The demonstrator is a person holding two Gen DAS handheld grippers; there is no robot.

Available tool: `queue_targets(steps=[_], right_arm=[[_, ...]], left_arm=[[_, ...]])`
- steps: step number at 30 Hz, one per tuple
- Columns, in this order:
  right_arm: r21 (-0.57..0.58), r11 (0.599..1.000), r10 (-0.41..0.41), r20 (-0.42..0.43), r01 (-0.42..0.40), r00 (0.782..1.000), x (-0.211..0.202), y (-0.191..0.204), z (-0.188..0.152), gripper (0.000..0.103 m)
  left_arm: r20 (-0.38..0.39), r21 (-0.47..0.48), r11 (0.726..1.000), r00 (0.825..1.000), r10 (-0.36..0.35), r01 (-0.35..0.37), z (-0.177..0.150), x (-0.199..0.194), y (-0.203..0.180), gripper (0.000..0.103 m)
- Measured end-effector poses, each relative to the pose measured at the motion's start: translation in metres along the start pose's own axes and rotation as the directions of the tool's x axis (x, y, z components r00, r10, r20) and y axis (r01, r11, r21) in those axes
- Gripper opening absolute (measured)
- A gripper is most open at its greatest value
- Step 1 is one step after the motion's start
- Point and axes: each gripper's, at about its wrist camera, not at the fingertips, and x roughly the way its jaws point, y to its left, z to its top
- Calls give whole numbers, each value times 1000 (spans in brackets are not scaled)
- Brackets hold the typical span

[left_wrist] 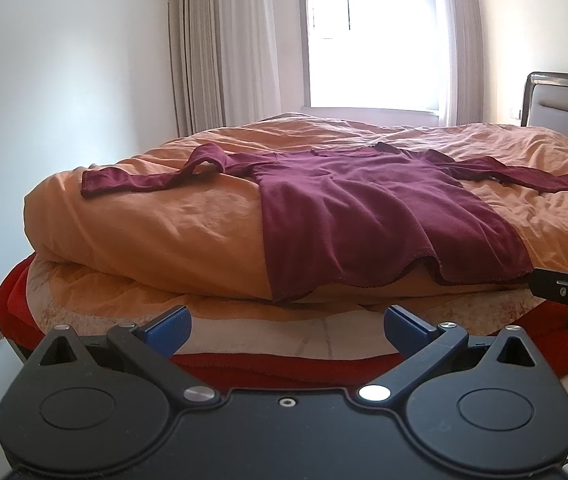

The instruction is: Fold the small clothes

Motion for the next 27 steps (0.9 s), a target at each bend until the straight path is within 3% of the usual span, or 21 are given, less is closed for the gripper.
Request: queue_targets(steps=[10, 18, 21, 27], right_arm=[[4, 1000, 0, 35, 0, 999, -6, 2, 5, 103], [72, 997, 26, 44, -29, 999, -1, -14, 0, 103], [79, 997, 14, -18, -13, 1000, 10, -16, 1, 103], [88, 990, -96, -125, 108, 987, 43, -26, 8, 103]], left_arm=[[-11, 3, 1000, 1000, -1, 1, 14, 2, 4, 102], [-51, 37, 998, 997, -53, 55, 27, 22, -2, 102], [-67, 43, 996, 995, -69, 72, 33, 35, -3, 102], [-143, 36, 992, 983, -111, 118, 52, 76, 0, 102]])
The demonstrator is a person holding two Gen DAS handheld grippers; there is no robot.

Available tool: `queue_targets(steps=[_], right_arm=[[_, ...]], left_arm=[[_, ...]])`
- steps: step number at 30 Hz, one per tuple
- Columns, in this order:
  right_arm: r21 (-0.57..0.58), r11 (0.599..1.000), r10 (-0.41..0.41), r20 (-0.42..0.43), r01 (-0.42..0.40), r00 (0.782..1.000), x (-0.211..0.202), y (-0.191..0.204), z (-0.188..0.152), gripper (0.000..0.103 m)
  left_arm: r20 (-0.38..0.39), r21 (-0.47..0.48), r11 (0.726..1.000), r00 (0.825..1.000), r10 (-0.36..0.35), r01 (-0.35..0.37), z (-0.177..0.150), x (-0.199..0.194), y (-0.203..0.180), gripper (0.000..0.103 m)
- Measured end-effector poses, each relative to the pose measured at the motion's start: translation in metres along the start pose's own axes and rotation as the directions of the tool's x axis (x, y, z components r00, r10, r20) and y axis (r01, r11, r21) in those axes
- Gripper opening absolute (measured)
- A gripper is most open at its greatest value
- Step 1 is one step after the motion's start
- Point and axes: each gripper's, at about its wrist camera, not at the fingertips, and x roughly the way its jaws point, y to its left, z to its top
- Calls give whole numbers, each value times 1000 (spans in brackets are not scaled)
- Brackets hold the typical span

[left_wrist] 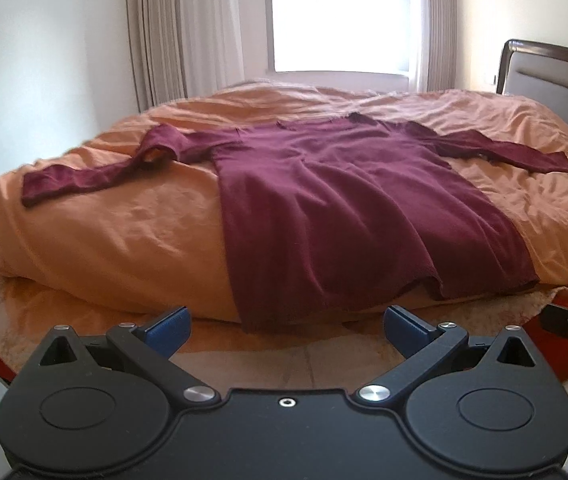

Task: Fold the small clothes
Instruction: 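Grasp the maroon shirt's sleeve cuff with the right gripper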

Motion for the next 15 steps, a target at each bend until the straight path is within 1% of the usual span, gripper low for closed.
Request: queue_targets(steps=[3, 6, 9, 12, 15], right_arm=[[16, 1000, -25, -6, 25, 1000, 13, -11, 9, 103], [26, 998, -58, 17, 57, 998, 25, -24, 20, 103], [84, 990, -115, 54, 110, 992, 37, -43, 32, 103], [174, 972, -180, 124, 157, 976, 47, -68, 43, 103], [264, 950, -221, 187, 167, 957, 58, -95, 54, 103]], left_arm=[[-22, -28, 1000, 1000, 4, -4, 18, 21, 6, 102], [-25, -34, 999, 1000, 18, -19, 39, 42, 11, 102], [-9, -34, 999, 999, 42, -42, 63, 60, 16, 102], [21, -53, 996, 997, 71, -70, 87, 80, 21, 102], [32, -69, 994, 995, 90, -88, 109, 103, 22, 102]])
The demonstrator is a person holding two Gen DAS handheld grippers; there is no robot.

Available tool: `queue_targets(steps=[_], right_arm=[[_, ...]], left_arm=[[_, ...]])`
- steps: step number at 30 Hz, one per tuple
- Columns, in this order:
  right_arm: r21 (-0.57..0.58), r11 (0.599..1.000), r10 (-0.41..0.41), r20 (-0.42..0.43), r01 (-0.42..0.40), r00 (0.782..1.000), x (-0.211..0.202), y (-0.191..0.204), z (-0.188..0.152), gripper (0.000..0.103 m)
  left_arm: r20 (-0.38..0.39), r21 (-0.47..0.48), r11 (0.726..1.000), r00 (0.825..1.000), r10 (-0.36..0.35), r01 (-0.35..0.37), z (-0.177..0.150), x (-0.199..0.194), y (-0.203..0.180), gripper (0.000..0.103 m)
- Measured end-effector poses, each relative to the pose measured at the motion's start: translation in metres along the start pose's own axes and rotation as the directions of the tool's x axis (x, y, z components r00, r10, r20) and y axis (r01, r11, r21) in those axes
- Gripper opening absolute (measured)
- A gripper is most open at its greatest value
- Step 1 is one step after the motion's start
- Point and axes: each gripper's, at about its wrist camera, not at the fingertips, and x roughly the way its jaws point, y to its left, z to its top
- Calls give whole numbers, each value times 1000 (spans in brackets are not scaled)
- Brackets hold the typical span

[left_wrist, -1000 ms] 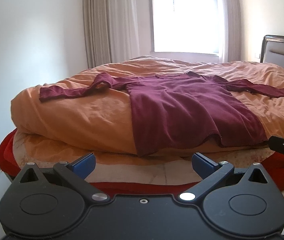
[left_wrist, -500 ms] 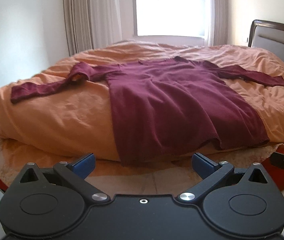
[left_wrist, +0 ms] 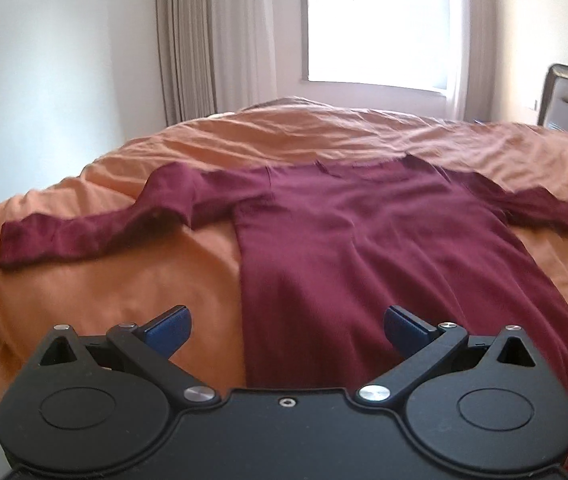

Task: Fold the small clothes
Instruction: 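Grasp the maroon shirt's sleeve cuff with the right gripper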

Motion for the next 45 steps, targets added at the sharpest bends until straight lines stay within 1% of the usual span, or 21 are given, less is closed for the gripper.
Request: queue_targets(steps=[4, 6, 9, 11, 13, 15, 17, 18, 19, 21, 22, 24, 26, 30, 31, 35, 37, 39, 40, 42, 45], right_arm=[[99, 994, -48, 17, 46, 999, 32, -26, 23, 103], [113, 991, -70, 24, 67, 997, 50, -36, 33, 103], [109, 992, -70, 27, 67, 997, 82, -48, 49, 103], [105, 993, -60, 13, 59, 998, 106, -57, 61, 103], [81, 996, -33, -54, 37, 998, 138, -69, 76, 103], [72, 993, -86, -112, 94, 990, 168, -79, 86, 103], [62, 985, -150, -119, 158, 982, 187, -90, 95, 103], [60, 984, -163, -111, 170, 980, 197, -96, 100, 103], [66, 985, -151, -99, 158, 984, 205, -103, 106, 103], [107, 989, -97, -92, 107, 991, 223, -119, 116, 103], [148, 982, -103, -100, 117, 990, 232, -128, 121, 103], [223, 959, -155, -104, 175, 982, 246, -143, 127, 103], [276, 941, -177, -97, 197, 979, 257, -154, 129, 98], [332, 909, -236, -92, 253, 967, 281, -165, 134, 81], [346, 902, -244, -87, 259, 966, 285, -167, 136, 73], [354, 884, -289, -102, 306, 952, 306, -169, 141, 50], [355, 872, -318, -114, 338, 941, 311, -169, 144, 21], [357, 863, -341, -110, 357, 934, 315, -171, 147, 10], [359, 865, -338, -102, 351, 936, 315, -170, 148, 6], [339, 875, -343, -67, 345, 937, 308, -161, 152, 5], [262, 916, -317, 14, 303, 948, 297, -138, 167, 4]], left_arm=[[-2, -20, 999, 1000, 25, -25, 26, 39, -6, 102], [-9, -30, 999, 999, 43, -43, 34, 58, -10, 102], [-22, -46, 997, 998, 55, -56, 39, 86, -14, 102], [-25, -58, 996, 998, 61, -63, 38, 101, -14, 102], [-33, -78, 993, 996, 83, -85, 34, 115, -15, 102], [-40, -112, 988, 994, 105, -108, 28, 123, -13, 102], [-36, -136, 985, 994, 104, -108, 20, 129, -12, 102], [-34, -144, 983, 994, 106, -109, 17, 131, -10, 102], [-33, -154, 982, 994, 109, -113, 14, 133, -9, 102], [-31, -172, 978, 993, 111, -114, 10, 135, -8, 102], [-30, -174, 978, 993, 112, -116, 9, 137, -8, 102], [-31, -158, 979, 992, 126, -129, 7, 140, -11, 103], [-23, -135, 979, 989, 148, -150, 4, 142, -17, 103], [-12, -95, 980, 985, 174, -174, 5, 141, -24, 103], [-11, -91, 982, 986, 168, -168, 8, 139, -23, 103], [37, -66, 991, 992, 118, -115, 25, 133, -23, 103], [58, -36, 995, 994, 93, -91, 36, 135, -27, 103], [57, -12, 997, 996, 73, -72, 46, 140, -33, 103], [56, -8, 998, 997, 61, -61, 50, 142, -35, 103], [58, -11, 999, 998, 35, -35, 55, 144, -40, 103], [52, -6, 1000, 999, 2, -2, 59, 145, -43, 102]])
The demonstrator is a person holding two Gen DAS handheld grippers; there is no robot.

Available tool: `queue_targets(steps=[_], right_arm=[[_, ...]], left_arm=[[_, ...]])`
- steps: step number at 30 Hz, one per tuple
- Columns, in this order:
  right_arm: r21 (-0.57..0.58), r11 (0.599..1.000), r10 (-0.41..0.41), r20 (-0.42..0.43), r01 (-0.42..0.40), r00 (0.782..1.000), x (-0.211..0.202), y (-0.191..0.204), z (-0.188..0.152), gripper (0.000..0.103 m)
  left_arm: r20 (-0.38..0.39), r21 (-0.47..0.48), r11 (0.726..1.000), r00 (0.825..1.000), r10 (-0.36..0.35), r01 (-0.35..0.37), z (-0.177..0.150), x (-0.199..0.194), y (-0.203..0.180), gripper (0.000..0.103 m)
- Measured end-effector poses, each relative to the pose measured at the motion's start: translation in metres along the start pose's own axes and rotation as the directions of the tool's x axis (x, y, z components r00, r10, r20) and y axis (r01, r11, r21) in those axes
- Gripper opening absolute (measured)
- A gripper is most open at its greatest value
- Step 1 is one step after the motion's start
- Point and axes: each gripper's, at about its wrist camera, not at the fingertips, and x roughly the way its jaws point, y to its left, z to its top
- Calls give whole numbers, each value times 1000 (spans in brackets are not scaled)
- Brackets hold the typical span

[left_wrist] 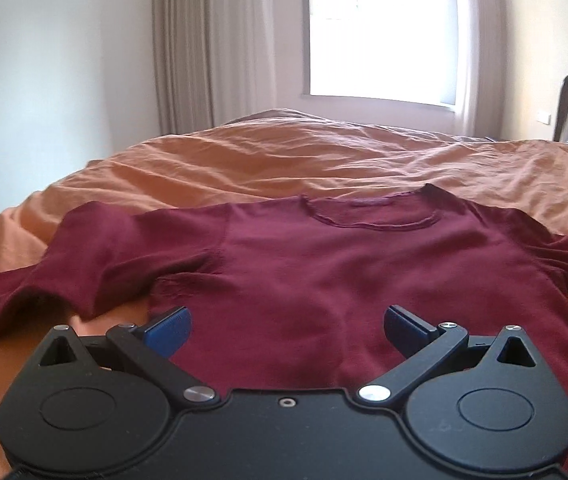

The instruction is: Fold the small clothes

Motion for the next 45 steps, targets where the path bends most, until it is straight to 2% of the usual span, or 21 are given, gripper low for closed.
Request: queue_targets(steps=[4, 6, 9, 11, 14, 16, 20, 23, 25, 29, 32, 33, 35, 36, 37, 40, 43, 45], right_arm=[[-117, 983, 150, 81, -140, 985, -37, 49, 15, 4], [-185, 956, 252, 106, -230, 962, -59, 81, 19, 4], [-291, 889, 399, 117, -352, 910, -92, 135, 20, 3], [-367, 826, 494, 102, -429, 864, -114, 172, 15, 3], [-506, 695, 612, 41, -512, 790, -146, 233, -4, 3], [-583, 608, 668, 7, -539, 745, -164, 266, -24, 3], [-696, 446, 737, -72, -563, 673, -200, 322, -81, 3], [-734, 340, 747, -168, -588, 643, -213, 349, -127, 3], [-741, 277, 735, -246, -611, 632, -213, 359, -158, 3], [-798, 141, 694, -343, -586, 634, -223, 366, -224, 3], [-799, 62, 647, -424, -598, 633, -222, 363, -260, 4], [-792, 38, 629, -455, -610, 630, -220, 361, -266, 7], [-782, -13, 607, -501, -623, 617, -222, 351, -275, 25], [-787, -25, 606, -503, -617, 617, -226, 343, -275, 52], [-793, -27, 609, -496, -609, 619, -225, 337, -271, 71], [-813, -3, 616, -460, -582, 640, -230, 306, -254, 81], [-835, 53, 594, -414, -547, 690, -223, 275, -233, 96], [-860, 84, 573, -371, -503, 731, -218, 248, -224, 99]], left_arm=[[-21, 3, 1000, 1000, 19, -19, 2, 0, 4, 103], [-24, -6, 1000, 999, 27, -27, 3, -1, 11, 103], [-29, -35, 998, 999, 42, -43, 5, -6, 25, 102], [-31, -55, 997, 998, 54, -56, 7, -11, 37, 103], [-12, -77, 995, 998, 69, -70, 10, -20, 54, 102], [-2, -90, 991, 996, 94, -94, 13, -26, 67, 102], [-5, -147, 980, 991, 136, -135, 15, -34, 94, 103], [-11, -183, 971, 988, 157, -156, 15, -37, 110, 102], [-11, -189, 967, 985, 169, -168, 13, -37, 119, 102], [-2, -184, 971, 988, 157, -155, 7, -34, 128, 102], [-21, -176, 969, 985, 173, -174, 2, -28, 129, 102], [-27, -178, 968, 984, 175, -177, 1, -26, 129, 102], [-34, -187, 967, 985, 170, -174, 0, -23, 128, 102], [-35, -190, 966, 985, 169, -173, 1, -22, 127, 102], [-35, -193, 966, 985, 167, -171, 2, -20, 125, 102], [-21, -197, 966, 986, 166, -167, 6, -13, 116, 102], [35, -203, 966, 984, 172, -162, 10, -5, 98, 102], [68, -191, 972, 986, 153, -138, 13, 6, 82, 103]])
